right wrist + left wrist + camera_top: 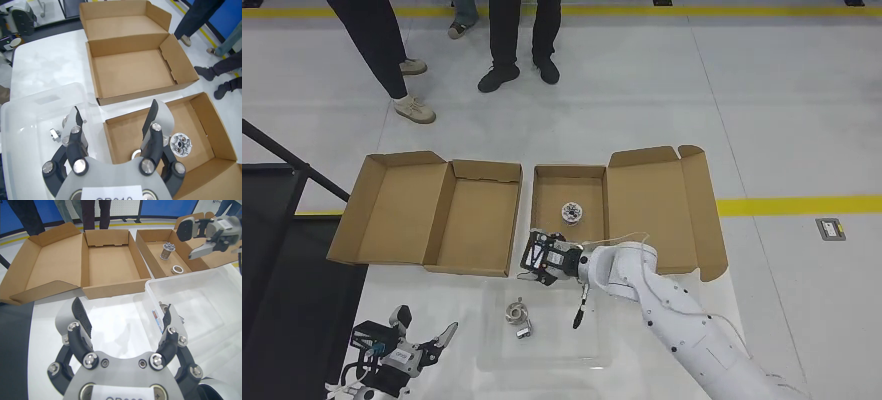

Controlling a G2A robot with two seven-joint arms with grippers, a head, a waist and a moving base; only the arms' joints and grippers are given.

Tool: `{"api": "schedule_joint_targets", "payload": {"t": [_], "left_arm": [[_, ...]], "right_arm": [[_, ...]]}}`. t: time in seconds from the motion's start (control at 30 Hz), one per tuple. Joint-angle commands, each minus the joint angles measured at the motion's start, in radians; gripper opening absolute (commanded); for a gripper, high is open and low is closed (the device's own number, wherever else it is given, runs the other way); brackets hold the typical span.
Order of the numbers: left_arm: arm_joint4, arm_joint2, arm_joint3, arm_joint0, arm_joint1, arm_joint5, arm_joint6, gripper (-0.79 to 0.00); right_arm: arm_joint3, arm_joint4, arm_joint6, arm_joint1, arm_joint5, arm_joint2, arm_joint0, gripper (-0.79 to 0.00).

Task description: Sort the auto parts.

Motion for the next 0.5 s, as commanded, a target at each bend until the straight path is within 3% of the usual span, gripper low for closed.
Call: {"api": "schedule_joint_targets", "payload": {"t": [0.0, 0.1, 0.47], "left_arm": [[0.0, 0.0, 0.0, 0.0, 0.0, 0.0, 0.0, 0.0], [0.0, 0.0, 0.0, 0.0, 0.0, 0.0, 0.0, 0.0], [0.038, 0.008, -0.007, -0.003, 0.002, -0.016, -0.01, 0.0]], "right_arm": [[-0.074, -0.037, -0.041, 0.025, -0.071, 0.041, -0.054, -0.015], [-0.145, -0.102, -0.137, 0.054, -0.2, 0.077, -0.102, 0.0], [-0.149, -0.103, -0.14, 0.054, -0.195, 0.078, -0.104, 0.0]]}}
